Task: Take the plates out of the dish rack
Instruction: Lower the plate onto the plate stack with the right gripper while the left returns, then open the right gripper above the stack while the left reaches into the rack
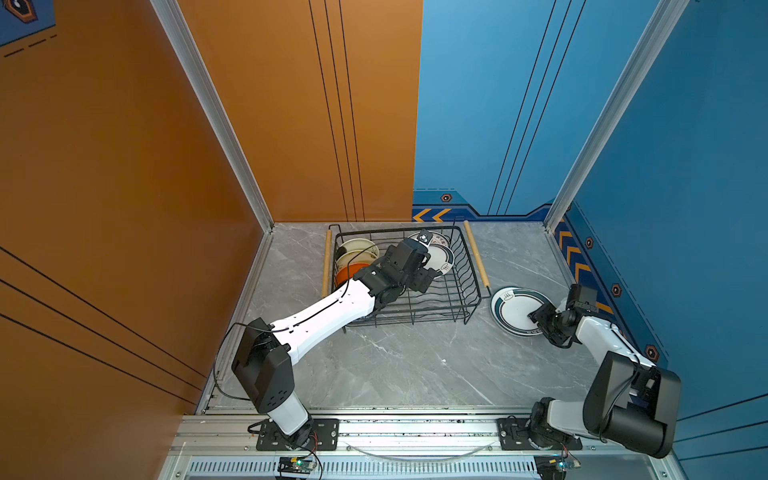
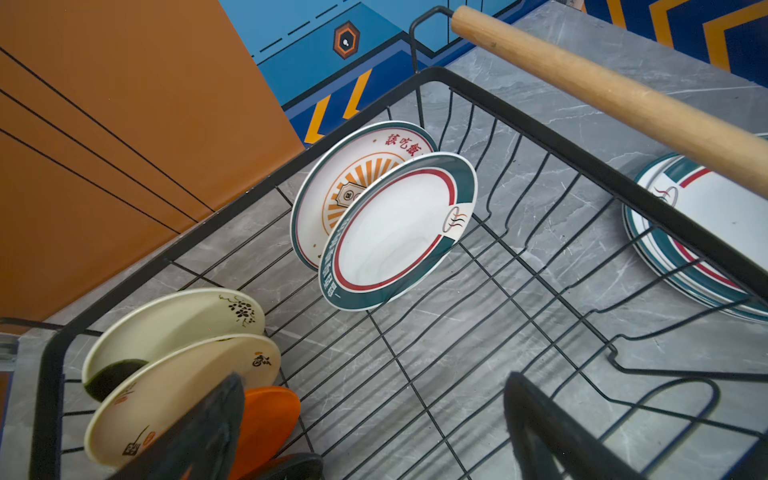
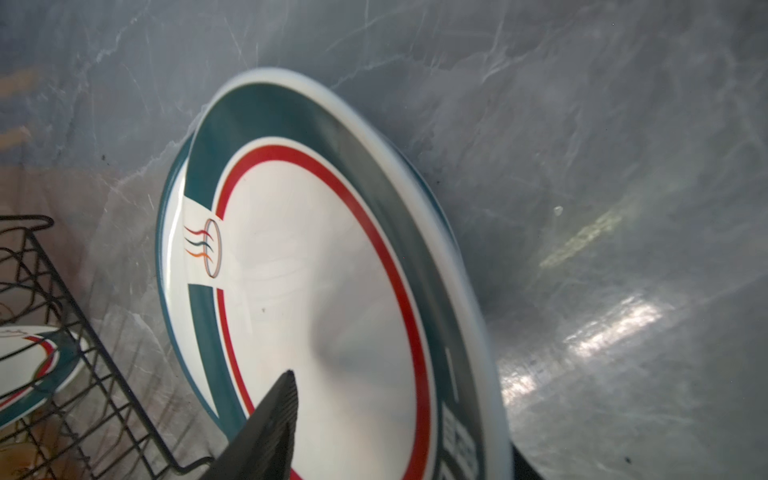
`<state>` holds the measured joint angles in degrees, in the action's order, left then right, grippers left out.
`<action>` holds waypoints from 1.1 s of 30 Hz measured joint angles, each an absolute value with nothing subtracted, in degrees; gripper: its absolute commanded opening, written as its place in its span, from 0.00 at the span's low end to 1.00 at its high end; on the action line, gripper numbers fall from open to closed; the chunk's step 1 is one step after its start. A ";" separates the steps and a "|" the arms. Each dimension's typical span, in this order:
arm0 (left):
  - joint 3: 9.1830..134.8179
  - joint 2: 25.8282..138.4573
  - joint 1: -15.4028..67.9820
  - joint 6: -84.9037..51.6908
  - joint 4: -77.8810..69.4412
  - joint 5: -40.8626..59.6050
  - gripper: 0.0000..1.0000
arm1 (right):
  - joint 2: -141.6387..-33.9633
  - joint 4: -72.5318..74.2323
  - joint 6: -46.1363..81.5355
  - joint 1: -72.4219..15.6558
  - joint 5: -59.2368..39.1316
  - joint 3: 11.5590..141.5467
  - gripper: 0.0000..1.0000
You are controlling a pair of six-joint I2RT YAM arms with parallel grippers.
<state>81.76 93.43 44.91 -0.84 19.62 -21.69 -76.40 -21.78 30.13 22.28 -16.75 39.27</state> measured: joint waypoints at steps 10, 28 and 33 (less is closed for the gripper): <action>82.96 93.36 43.40 -0.84 22.50 -22.26 0.98 | -77.10 -21.02 30.20 21.45 -15.35 39.27 0.81; 79.66 89.67 41.76 1.74 21.91 -17.17 0.98 | -77.78 -22.50 29.52 16.88 -10.20 39.35 1.00; 79.61 89.71 40.82 3.81 21.87 -14.61 0.98 | -78.17 -22.50 29.54 16.43 -10.22 39.94 1.00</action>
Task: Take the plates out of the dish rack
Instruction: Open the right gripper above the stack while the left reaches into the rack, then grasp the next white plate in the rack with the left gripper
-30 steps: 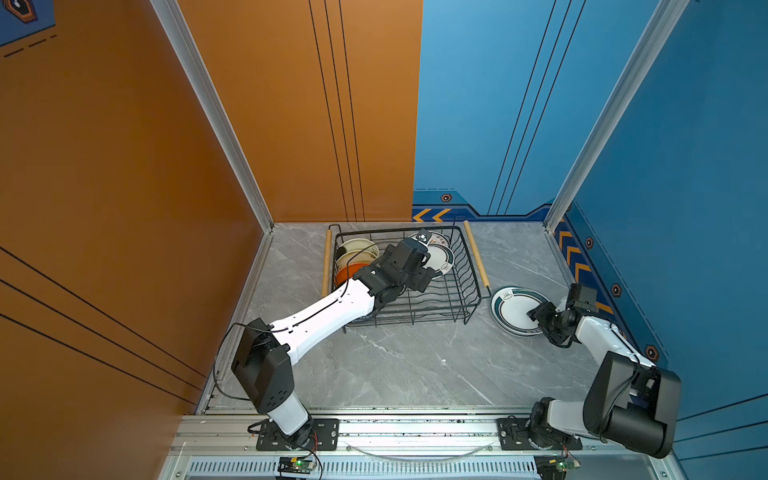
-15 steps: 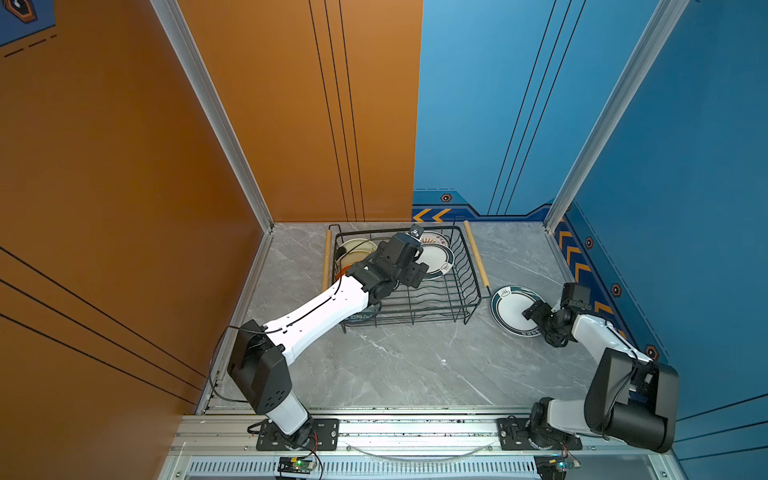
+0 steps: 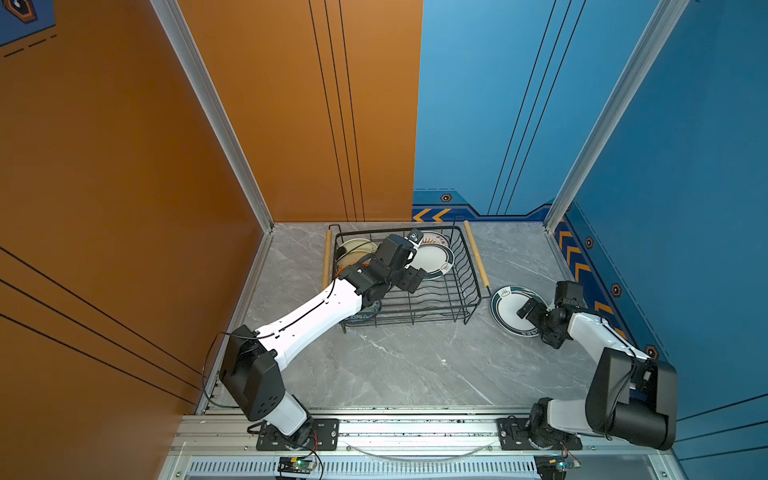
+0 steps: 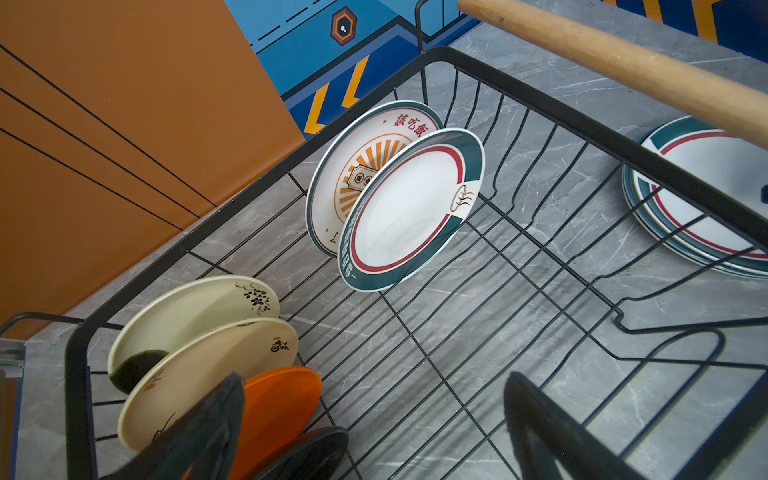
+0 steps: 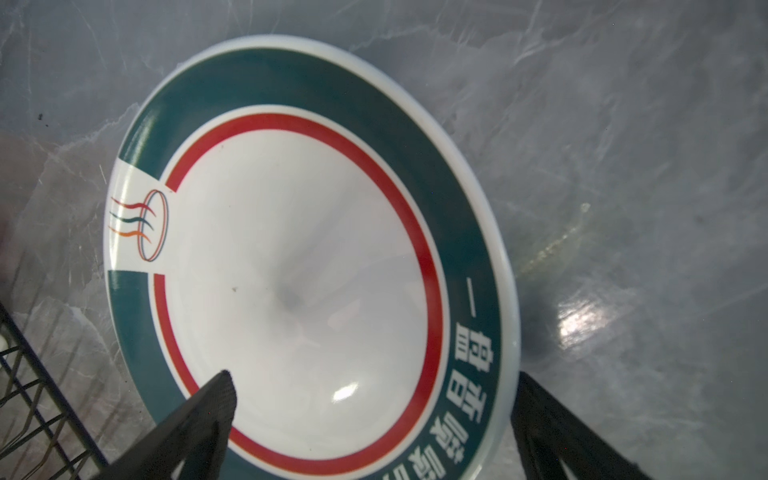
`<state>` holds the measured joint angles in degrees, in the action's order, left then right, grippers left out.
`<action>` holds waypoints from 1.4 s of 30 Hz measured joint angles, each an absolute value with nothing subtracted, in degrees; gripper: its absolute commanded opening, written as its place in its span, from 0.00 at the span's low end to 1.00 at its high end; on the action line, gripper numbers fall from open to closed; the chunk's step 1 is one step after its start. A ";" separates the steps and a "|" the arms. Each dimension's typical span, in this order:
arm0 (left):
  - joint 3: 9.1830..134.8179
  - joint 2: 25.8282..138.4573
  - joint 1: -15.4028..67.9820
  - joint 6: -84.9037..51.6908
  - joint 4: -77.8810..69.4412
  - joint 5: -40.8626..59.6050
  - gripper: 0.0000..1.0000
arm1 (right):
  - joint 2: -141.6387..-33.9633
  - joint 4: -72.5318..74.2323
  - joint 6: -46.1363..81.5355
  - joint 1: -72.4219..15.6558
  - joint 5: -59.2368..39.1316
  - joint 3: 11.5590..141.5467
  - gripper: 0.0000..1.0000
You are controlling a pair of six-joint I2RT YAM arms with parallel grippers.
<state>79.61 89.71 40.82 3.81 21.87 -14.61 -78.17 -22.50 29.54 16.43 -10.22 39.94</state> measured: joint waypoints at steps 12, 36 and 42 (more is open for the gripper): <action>85.23 95.57 35.18 12.16 23.66 -3.88 0.99 | -78.24 -23.38 29.36 16.40 -10.28 41.71 1.00; 108.79 118.24 28.84 23.18 32.27 12.19 0.92 | -76.40 -26.63 27.16 18.55 -10.24 45.71 1.00; 111.44 119.70 27.75 23.70 33.50 14.06 0.88 | -75.72 -26.63 26.79 18.55 -10.24 45.84 1.00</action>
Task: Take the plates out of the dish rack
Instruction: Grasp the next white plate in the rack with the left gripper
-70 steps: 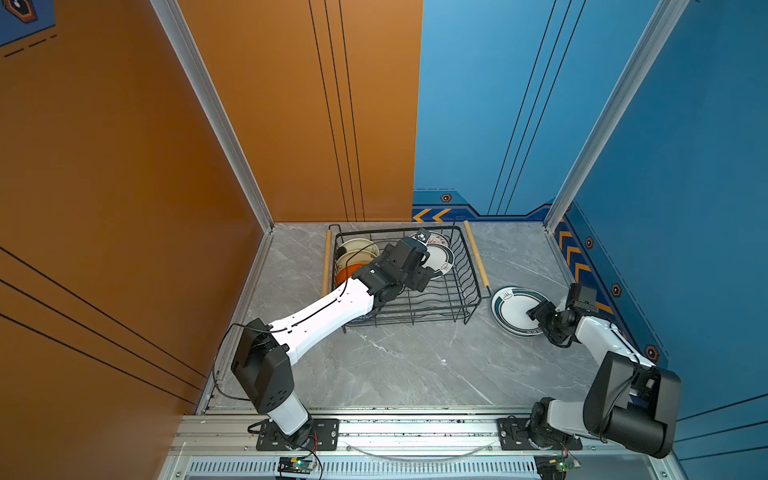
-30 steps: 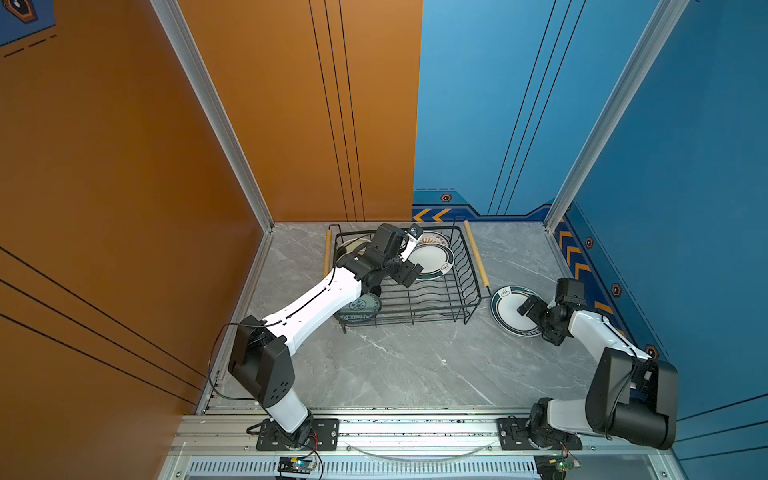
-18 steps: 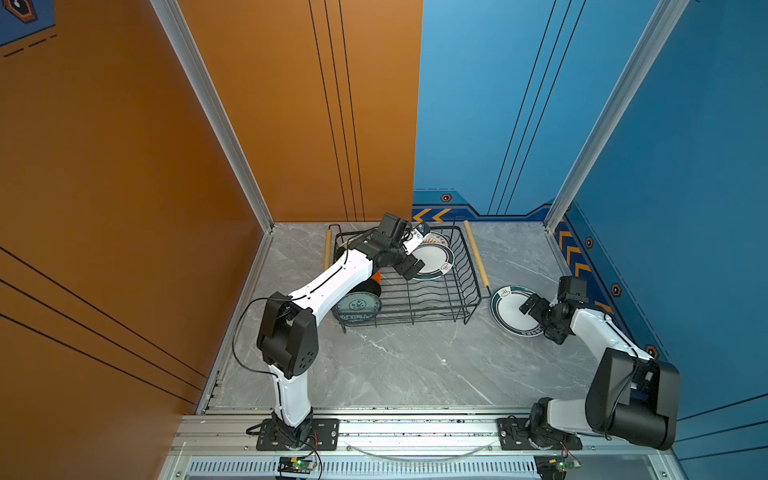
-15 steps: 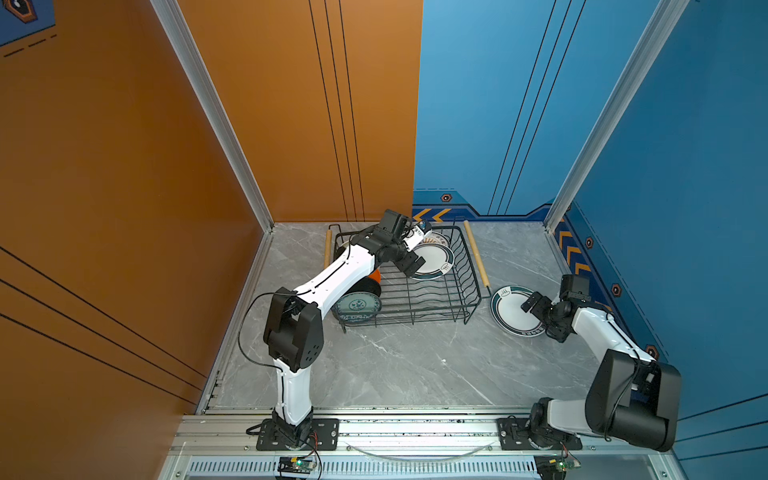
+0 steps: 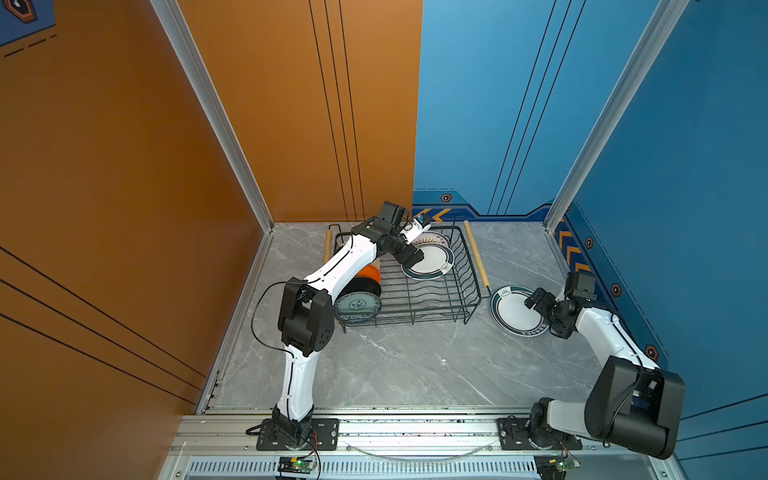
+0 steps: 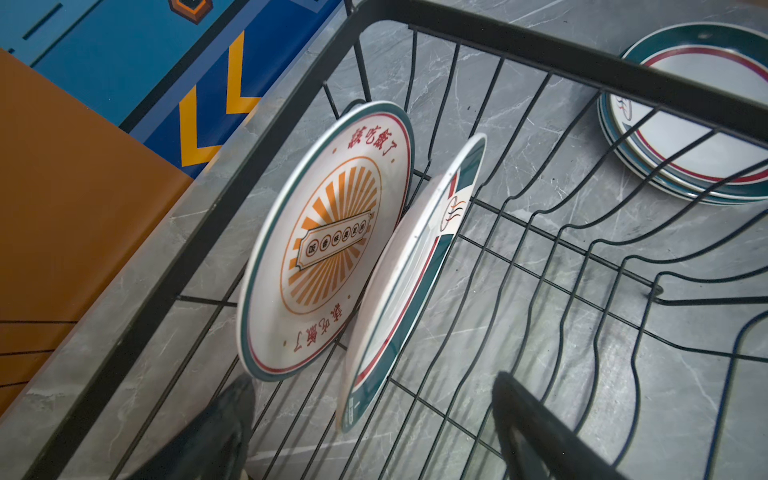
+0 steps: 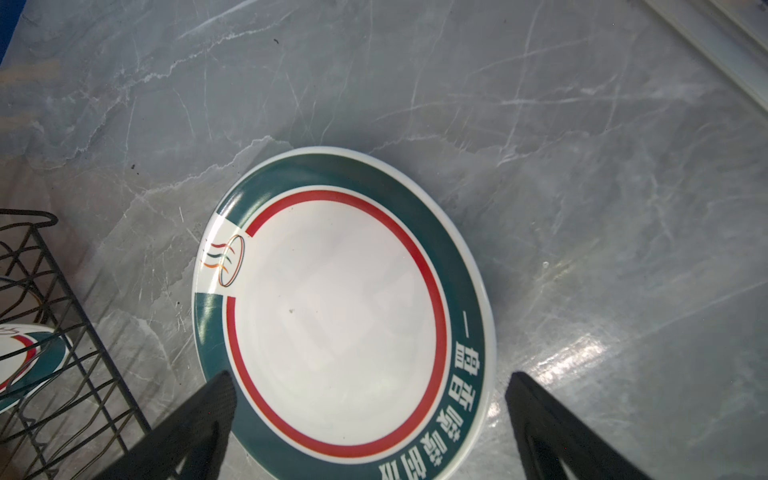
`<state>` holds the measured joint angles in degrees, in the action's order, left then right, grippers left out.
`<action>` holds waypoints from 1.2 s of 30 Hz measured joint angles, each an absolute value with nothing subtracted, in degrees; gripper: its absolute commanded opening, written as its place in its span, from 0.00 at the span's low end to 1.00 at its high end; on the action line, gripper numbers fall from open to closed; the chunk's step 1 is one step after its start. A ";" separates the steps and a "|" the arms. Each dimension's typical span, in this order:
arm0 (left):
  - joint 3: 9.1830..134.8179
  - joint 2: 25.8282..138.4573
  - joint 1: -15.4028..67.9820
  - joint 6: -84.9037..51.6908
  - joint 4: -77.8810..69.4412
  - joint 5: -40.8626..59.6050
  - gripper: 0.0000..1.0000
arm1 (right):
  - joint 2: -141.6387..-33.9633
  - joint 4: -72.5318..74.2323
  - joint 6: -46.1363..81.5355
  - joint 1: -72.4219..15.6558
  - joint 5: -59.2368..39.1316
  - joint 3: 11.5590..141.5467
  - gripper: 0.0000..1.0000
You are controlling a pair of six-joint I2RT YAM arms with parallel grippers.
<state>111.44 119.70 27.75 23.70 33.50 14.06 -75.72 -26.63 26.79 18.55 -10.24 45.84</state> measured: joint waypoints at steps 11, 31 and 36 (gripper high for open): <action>113.93 123.07 27.68 24.64 35.81 16.86 0.73 | -75.72 -26.59 26.76 18.57 -10.46 45.84 1.00; 120.09 129.25 27.70 25.15 38.72 18.28 0.33 | -75.72 -26.52 26.74 18.87 -11.94 45.84 1.00; 120.64 129.62 27.70 25.30 38.83 18.26 0.27 | -75.72 -26.52 26.74 18.87 -11.97 45.84 1.00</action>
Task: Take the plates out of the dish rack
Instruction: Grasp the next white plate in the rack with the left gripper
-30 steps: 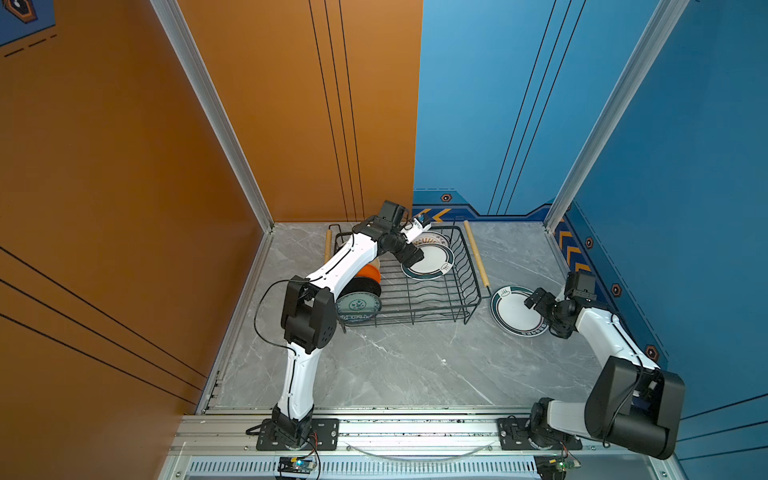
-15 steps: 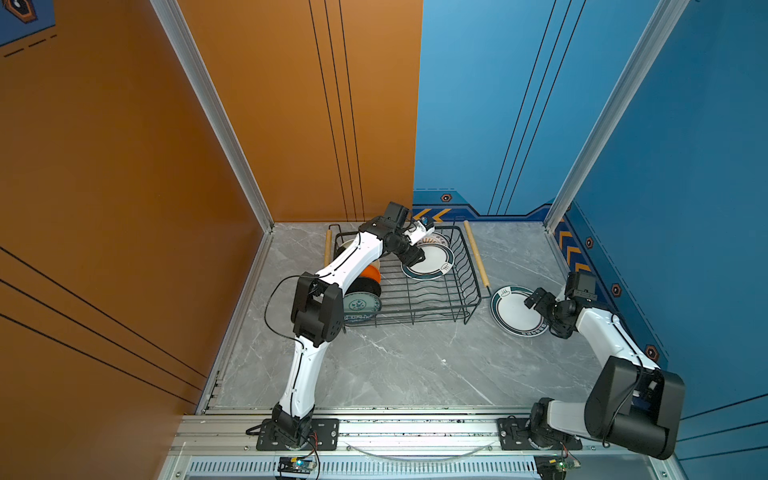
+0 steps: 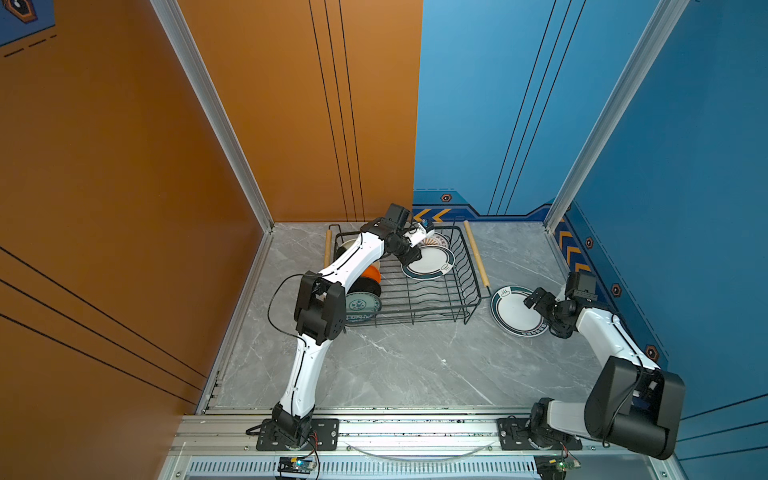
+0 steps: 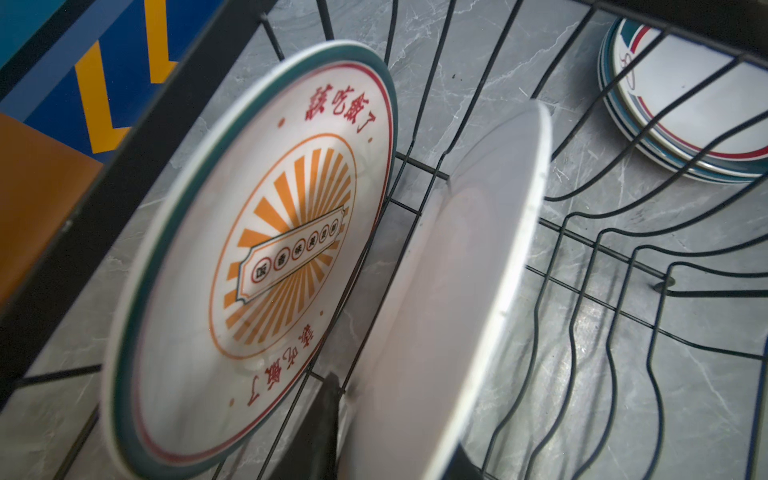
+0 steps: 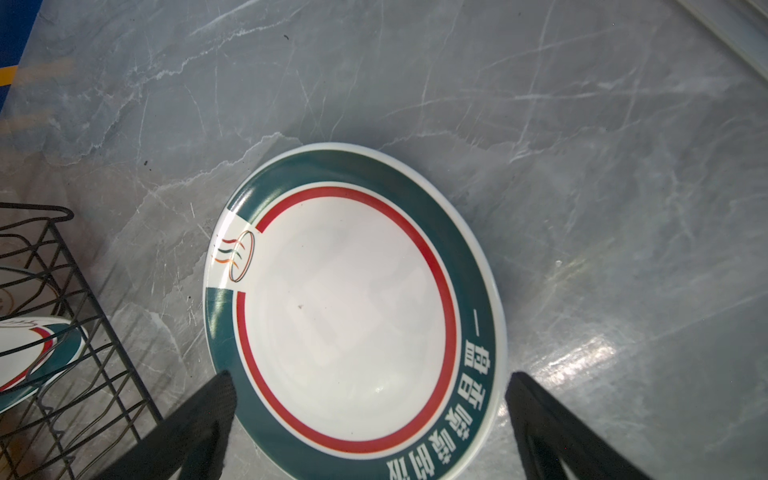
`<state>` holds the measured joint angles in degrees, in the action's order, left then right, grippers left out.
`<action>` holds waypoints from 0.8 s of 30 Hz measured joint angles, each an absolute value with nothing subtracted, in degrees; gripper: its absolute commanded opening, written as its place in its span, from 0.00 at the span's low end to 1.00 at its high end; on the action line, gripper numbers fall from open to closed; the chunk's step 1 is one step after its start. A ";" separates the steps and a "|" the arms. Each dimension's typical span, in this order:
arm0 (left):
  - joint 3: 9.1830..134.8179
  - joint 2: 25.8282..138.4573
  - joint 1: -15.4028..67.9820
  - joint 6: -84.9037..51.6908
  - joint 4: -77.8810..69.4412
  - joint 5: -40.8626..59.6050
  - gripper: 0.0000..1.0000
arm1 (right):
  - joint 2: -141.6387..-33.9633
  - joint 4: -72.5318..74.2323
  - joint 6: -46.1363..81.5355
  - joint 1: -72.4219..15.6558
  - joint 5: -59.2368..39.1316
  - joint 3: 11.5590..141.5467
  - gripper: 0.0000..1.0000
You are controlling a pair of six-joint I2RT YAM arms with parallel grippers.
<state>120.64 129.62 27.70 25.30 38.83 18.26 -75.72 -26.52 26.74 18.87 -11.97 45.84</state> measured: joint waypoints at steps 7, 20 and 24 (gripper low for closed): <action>121.32 130.76 27.68 25.45 38.85 18.17 0.21 | -75.72 -26.52 26.55 19.16 -11.94 45.84 1.00; 122.39 131.17 27.70 27.99 38.65 16.45 0.08 | -75.72 -26.50 26.33 19.20 -12.43 45.84 1.00; 122.39 131.17 27.70 28.05 38.65 16.49 0.04 | -75.72 -26.50 26.33 19.20 -12.88 45.84 1.00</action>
<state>122.39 131.17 27.70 28.05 38.65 16.49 -75.72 -26.50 26.33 19.20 -12.88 45.84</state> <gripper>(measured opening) 0.104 0.999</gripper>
